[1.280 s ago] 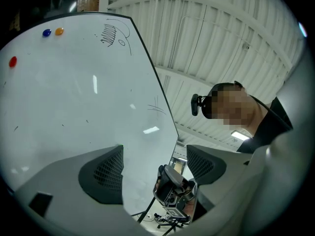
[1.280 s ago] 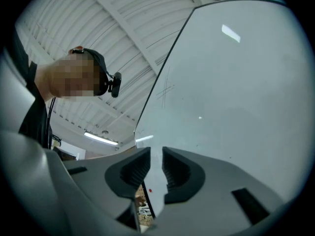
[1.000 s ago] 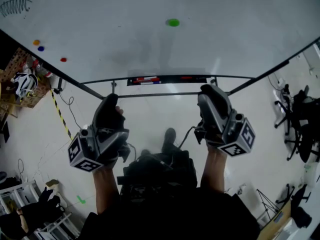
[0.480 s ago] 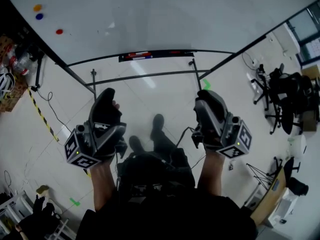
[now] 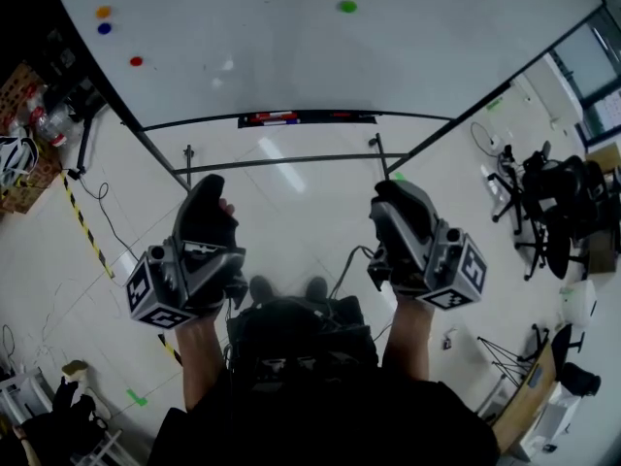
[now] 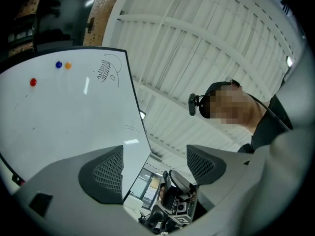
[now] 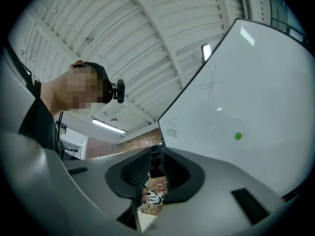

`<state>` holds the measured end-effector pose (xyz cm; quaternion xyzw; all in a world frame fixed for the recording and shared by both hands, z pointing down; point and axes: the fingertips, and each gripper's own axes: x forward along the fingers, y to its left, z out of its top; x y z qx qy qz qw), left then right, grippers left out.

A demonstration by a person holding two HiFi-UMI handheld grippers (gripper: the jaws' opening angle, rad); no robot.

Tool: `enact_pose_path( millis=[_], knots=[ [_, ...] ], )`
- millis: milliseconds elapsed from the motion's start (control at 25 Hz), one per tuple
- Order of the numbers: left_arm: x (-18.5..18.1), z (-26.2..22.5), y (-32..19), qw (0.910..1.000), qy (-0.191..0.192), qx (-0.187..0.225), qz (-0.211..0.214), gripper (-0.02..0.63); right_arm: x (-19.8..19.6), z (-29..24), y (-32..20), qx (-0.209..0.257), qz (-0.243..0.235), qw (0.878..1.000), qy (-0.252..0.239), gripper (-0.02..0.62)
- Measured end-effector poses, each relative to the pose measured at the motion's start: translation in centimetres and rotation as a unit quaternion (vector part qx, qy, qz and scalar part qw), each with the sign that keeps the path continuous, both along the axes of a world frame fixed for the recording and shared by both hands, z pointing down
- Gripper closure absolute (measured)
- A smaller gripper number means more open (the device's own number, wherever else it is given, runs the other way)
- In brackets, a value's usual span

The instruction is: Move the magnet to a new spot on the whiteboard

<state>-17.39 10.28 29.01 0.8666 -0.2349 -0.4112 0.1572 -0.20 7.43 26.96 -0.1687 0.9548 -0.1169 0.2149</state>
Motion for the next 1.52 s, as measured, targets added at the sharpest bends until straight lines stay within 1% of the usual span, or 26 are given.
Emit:
enact_pose_path(
  millis=[120, 320, 520, 680, 880, 1160, 1320, 1440, 1520],
  knots=[
    [2.1, -0.7, -0.4, 1.0, -0.003, 0.004, 0.007, 0.207, 2.1, -0.4, 0.1, 0.003, 0.004, 1.0, -0.003, 0.502],
    [6.6, -2.0, -0.9, 0.9992, -0.03, 0.024, 0.008, 0.207, 6.6, -0.4, -0.3, -0.002, 0.017, 1.0, -0.022, 0.505],
    [9.6, -2.2, -1.1, 0.9989, -0.026, 0.002, 0.038, 0.207, 9.1, -0.7, -0.3, 0.001, 0.016, 0.999, -0.032, 0.507],
    [11.5, -2.5, -1.2, 0.9985, -0.038, 0.0, 0.04, 0.207, 10.7, -0.4, -0.8, -0.004, 0.015, 0.999, -0.044, 0.517],
    [12.3, -2.6, -1.0, 0.9984, -0.051, 0.001, 0.026, 0.207, 10.7, 0.0, -0.9, -0.008, -0.001, 0.999, -0.047, 0.523],
    [12.4, -1.9, -0.7, 0.9987, -0.045, -0.009, 0.022, 0.207, 10.2, 0.2, -0.8, -0.005, -0.017, 0.999, -0.04, 0.541],
    [12.5, -2.2, -0.5, 0.9989, -0.04, -0.008, 0.022, 0.206, 9.8, -0.3, -0.7, 0.016, -0.011, 0.999, -0.032, 0.554],
    [12.7, -2.2, -0.4, 0.999, -0.039, -0.005, 0.024, 0.207, 9.8, -0.3, -0.4, 0.017, -0.014, 0.999, -0.029, 0.556],
    [12.9, -2.2, -0.2, 0.9989, -0.038, -0.003, 0.026, 0.207, 10.0, 0.0, 0.0, 0.008, -0.019, 0.999, -0.027, 0.56]
  ],
)
